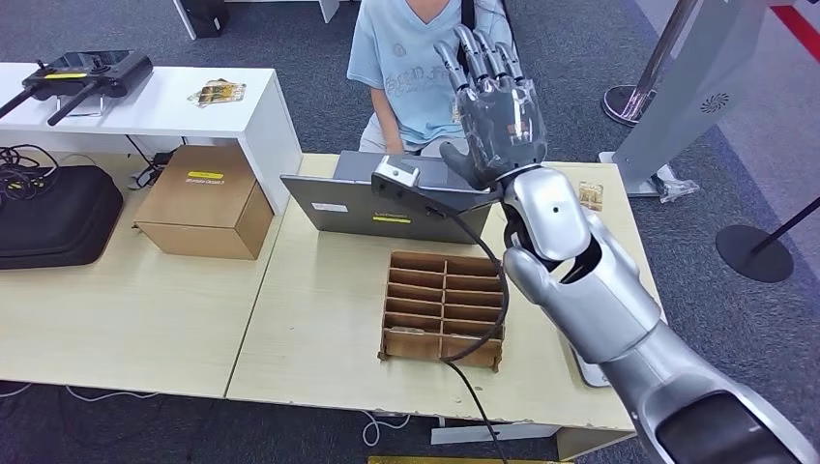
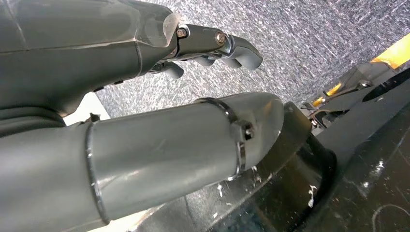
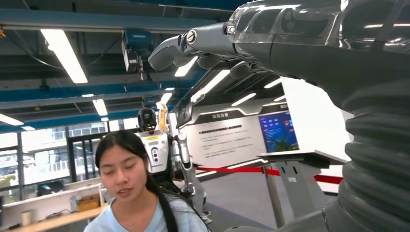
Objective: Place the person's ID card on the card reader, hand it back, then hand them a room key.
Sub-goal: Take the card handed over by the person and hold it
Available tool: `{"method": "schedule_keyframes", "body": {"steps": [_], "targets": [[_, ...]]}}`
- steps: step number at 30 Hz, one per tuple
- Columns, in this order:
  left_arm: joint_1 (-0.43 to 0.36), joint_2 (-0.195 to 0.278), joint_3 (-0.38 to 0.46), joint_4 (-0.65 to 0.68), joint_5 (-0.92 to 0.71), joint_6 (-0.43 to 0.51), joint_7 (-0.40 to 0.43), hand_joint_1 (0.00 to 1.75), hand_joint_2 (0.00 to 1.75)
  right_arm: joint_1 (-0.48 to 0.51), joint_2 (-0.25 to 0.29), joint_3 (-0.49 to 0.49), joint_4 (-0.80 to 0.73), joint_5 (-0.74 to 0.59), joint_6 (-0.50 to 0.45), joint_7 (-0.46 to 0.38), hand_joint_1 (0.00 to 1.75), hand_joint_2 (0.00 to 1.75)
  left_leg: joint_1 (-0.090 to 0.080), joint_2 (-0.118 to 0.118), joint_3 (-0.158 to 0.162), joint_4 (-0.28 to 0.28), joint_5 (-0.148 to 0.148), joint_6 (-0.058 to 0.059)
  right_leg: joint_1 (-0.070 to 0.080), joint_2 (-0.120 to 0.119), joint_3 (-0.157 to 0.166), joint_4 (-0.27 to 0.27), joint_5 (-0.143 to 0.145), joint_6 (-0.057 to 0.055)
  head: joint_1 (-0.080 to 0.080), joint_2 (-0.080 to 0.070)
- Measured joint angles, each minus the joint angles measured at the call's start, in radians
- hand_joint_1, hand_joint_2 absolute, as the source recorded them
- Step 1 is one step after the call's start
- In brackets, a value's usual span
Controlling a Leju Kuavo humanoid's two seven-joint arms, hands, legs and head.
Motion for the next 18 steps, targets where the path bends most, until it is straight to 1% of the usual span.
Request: {"method": "schedule_keyframes", "body": {"steps": [5, 9, 13, 18], "targets": [[-0.01, 0.001, -0.002, -0.001, -0.012, -0.002, 0.016, 0.0, 0.0, -0.089, 0.037, 0.005, 0.167, -0.035, 0.013, 0.014, 0.0, 1.75, 0.0, 0.0, 0.0, 0.0, 0.0, 0.0, 0.0, 0.0, 0.0, 0.0, 0.0, 0.0, 0.0, 0.0], [-0.015, 0.002, -0.003, -0.001, -0.015, -0.002, 0.017, 0.0, 0.0, -0.14, 0.056, 0.0, 0.28, -0.063, 0.014, 0.017, 0.0, 1.75, 0.0, 0.0, 0.0, 0.001, 0.0, 0.0, 0.0, 0.0, 0.0, 0.0, 0.0, 0.0, 0.0, 0.0], [-0.016, 0.003, -0.012, -0.002, -0.019, -0.002, 0.019, 0.0, 0.0, -0.178, 0.068, -0.008, 0.361, -0.082, 0.018, 0.02, 0.0, 1.75, 0.0, 0.0, 0.0, 0.001, 0.0, 0.0, 0.0, 0.0, 0.0, 0.0, 0.0, 0.0, 0.0, 0.0], [-0.021, 0.004, -0.017, -0.002, -0.021, -0.002, 0.019, 0.0, 0.0, -0.208, 0.073, -0.013, 0.428, -0.09, 0.021, 0.02, 0.0, 1.75, 0.0, 0.0, 0.0, 0.001, 0.0, 0.0, 0.0, 0.0, 0.0, 0.0, 0.0, 0.0, 0.0, 0.0]]}}
